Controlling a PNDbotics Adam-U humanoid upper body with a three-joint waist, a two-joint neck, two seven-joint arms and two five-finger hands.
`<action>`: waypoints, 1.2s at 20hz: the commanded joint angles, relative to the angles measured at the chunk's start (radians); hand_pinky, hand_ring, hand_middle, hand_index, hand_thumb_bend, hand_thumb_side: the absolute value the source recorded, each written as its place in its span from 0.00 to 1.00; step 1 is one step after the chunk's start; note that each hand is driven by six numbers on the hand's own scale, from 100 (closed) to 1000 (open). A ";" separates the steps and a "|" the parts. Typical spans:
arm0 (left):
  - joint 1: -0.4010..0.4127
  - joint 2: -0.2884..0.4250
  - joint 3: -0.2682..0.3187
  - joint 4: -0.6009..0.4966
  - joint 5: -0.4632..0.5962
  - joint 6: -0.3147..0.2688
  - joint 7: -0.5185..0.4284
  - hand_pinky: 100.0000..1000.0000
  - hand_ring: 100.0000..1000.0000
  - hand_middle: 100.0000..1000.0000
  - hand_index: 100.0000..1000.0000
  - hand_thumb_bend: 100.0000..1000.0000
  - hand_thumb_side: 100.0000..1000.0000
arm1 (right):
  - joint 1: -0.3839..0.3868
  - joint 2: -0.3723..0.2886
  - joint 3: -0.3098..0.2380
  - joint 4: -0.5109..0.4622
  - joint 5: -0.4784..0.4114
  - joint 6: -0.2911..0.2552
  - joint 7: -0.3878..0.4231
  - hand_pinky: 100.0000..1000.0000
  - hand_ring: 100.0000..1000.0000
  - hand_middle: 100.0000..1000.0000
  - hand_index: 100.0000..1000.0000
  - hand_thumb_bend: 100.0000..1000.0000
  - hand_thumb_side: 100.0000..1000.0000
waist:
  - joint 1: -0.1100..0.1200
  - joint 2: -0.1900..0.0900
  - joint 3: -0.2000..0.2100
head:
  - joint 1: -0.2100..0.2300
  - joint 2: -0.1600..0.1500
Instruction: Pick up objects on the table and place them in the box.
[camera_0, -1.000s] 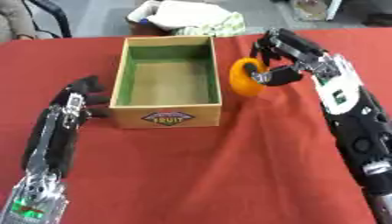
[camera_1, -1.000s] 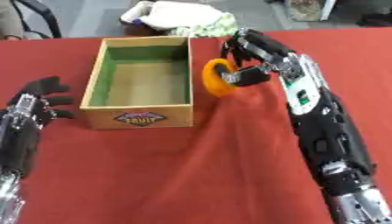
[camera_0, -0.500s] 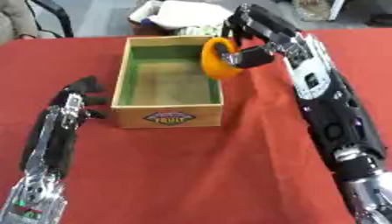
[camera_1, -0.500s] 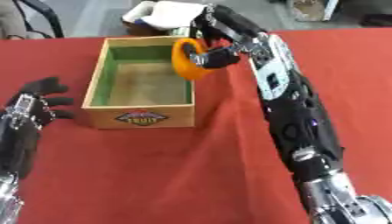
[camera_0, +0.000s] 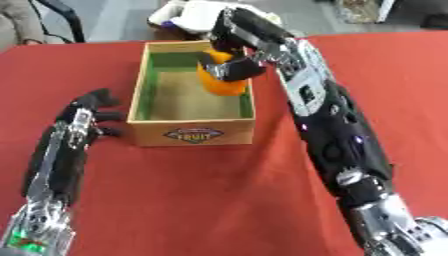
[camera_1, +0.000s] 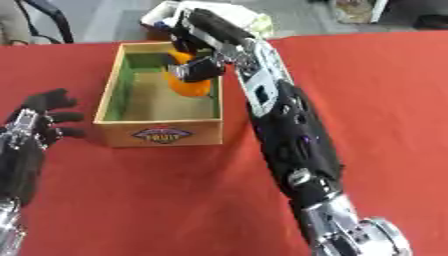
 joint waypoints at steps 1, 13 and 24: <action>-0.011 -0.002 0.000 -0.015 0.002 -0.003 -0.004 0.57 0.67 0.67 0.82 0.00 0.87 | -0.019 0.026 -0.009 0.017 0.057 0.012 -0.007 0.35 0.28 0.00 0.01 0.00 0.11 | 0.003 -0.015 0.002 | -0.004 0.000; -0.010 -0.005 0.000 -0.014 0.004 -0.001 -0.002 0.57 0.67 0.67 0.82 0.00 0.87 | 0.016 0.072 -0.028 0.064 0.227 0.115 -0.148 0.46 0.47 0.27 0.32 0.00 0.12 | 0.009 -0.012 0.000 | -0.004 -0.003; -0.010 -0.006 -0.001 -0.013 0.004 0.000 -0.001 0.57 0.68 0.67 0.82 0.00 0.88 | 0.024 0.078 -0.036 0.088 0.278 0.195 -0.247 0.57 0.67 0.73 0.82 0.00 0.13 | 0.009 -0.011 -0.001 | -0.003 -0.005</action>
